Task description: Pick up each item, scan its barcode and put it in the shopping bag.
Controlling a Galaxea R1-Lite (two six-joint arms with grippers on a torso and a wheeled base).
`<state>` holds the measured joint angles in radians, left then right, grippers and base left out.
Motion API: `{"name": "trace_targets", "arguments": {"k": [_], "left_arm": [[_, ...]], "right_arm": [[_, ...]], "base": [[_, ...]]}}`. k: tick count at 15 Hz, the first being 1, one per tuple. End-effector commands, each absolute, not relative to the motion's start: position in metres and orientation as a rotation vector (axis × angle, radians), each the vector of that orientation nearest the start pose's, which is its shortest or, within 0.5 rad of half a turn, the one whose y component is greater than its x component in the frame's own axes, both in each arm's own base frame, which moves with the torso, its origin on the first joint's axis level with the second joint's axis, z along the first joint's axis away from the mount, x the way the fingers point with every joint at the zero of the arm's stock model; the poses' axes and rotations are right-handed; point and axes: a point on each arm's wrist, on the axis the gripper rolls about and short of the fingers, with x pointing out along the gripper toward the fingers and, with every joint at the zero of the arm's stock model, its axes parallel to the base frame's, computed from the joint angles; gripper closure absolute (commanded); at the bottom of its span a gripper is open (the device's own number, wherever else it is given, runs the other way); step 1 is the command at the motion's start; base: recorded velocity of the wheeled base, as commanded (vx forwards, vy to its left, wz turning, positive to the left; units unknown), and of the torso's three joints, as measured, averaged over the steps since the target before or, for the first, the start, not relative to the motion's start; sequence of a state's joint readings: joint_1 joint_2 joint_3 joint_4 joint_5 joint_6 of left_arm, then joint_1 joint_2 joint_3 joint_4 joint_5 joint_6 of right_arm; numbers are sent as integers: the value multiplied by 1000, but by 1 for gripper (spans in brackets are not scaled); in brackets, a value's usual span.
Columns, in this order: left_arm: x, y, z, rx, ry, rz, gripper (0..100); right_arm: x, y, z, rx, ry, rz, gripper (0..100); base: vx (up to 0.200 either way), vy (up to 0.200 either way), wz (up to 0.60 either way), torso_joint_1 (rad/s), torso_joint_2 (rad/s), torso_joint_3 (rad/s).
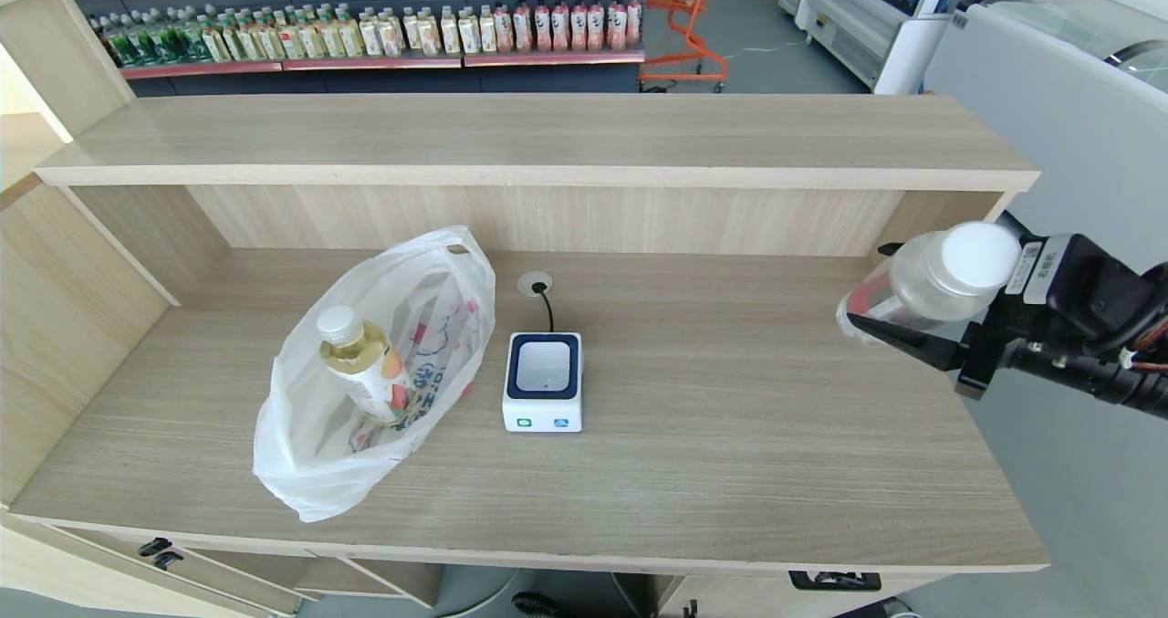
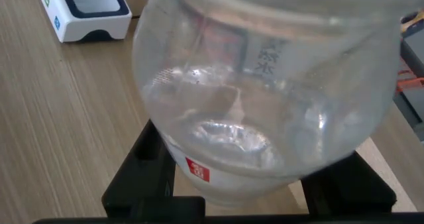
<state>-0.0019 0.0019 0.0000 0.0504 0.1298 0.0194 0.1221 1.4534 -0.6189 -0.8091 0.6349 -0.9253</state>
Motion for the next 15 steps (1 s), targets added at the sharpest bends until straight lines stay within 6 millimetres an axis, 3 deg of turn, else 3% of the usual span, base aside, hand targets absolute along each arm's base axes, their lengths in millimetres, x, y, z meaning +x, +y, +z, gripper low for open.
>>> {"name": "trace_targets", "arguments": {"k": [1, 10, 15], "left_arm": [[-23, 3, 70, 22, 53, 128, 0], [-23, 3, 70, 22, 53, 128, 0], [-23, 3, 70, 23, 53, 128, 0]], "right_arm": [[234, 43, 216, -867, -324, 717, 100], [249, 50, 202, -831, -294, 798, 100], [279, 54, 189, -826, -308, 826, 100]], "base": [[0, 200, 0, 12, 12, 2], [0, 200, 0, 2, 2, -1], [0, 200, 0, 1, 2, 3]]}}
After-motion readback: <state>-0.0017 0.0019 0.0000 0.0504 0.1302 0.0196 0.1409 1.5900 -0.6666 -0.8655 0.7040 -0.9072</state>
